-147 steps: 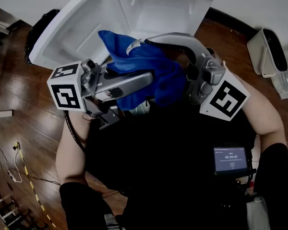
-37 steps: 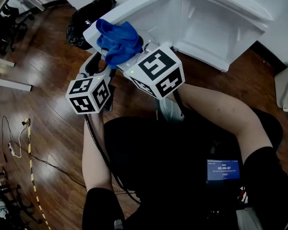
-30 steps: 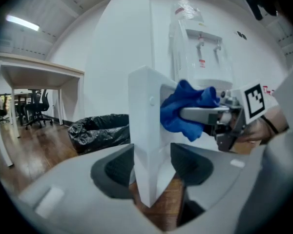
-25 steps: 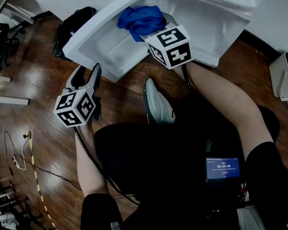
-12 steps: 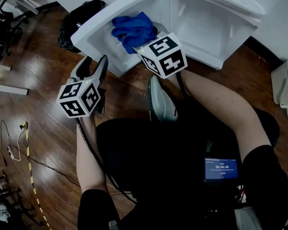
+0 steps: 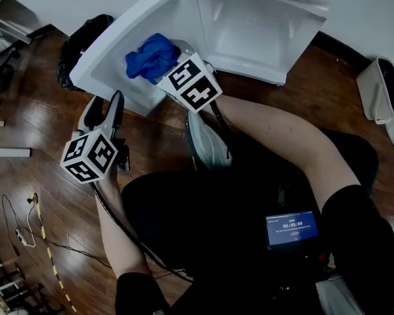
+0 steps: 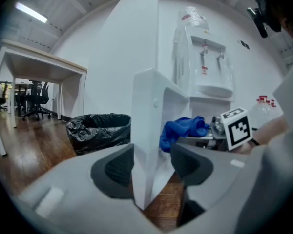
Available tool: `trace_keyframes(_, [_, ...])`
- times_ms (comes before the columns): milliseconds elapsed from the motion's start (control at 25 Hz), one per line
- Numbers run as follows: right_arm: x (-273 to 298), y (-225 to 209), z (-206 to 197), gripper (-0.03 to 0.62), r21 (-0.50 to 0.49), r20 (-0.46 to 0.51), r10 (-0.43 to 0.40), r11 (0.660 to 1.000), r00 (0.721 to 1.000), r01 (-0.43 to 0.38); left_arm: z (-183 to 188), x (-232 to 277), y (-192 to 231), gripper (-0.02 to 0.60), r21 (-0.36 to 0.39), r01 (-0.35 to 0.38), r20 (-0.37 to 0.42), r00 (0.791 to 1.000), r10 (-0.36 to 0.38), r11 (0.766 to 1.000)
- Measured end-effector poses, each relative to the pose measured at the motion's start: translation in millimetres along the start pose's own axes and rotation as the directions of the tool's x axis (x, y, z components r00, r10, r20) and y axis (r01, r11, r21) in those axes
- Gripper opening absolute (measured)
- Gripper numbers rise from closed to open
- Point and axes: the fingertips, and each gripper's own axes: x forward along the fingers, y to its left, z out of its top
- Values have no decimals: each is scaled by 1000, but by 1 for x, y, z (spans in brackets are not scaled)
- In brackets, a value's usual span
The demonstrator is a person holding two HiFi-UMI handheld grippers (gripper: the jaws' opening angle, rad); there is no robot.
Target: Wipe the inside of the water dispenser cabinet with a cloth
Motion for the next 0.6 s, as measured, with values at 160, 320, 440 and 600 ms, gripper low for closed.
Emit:
trace_keyframes(160, [-20,-75,-30,222,57,-81,-133,989,988,138,0,0,-2,233,13,-14,-6,1000,14,1000])
trace_keyframes(320, [-39,-92,-41,218,2,-97,-160,987,982,161,-2,2,-3,233,25,-27,-7,1000,27,999])
trace_keyframes(440, [-39,-94,-42,218,26,-91,-182,982,979,185,0,3,-3,233,29,-23,-7,1000,23,999])
trace_keyframes(600, [-19,-53,-42,219,94,-91,-86,991,992,94,0,4,-5,233,10,-11,-3,1000,11,1000])
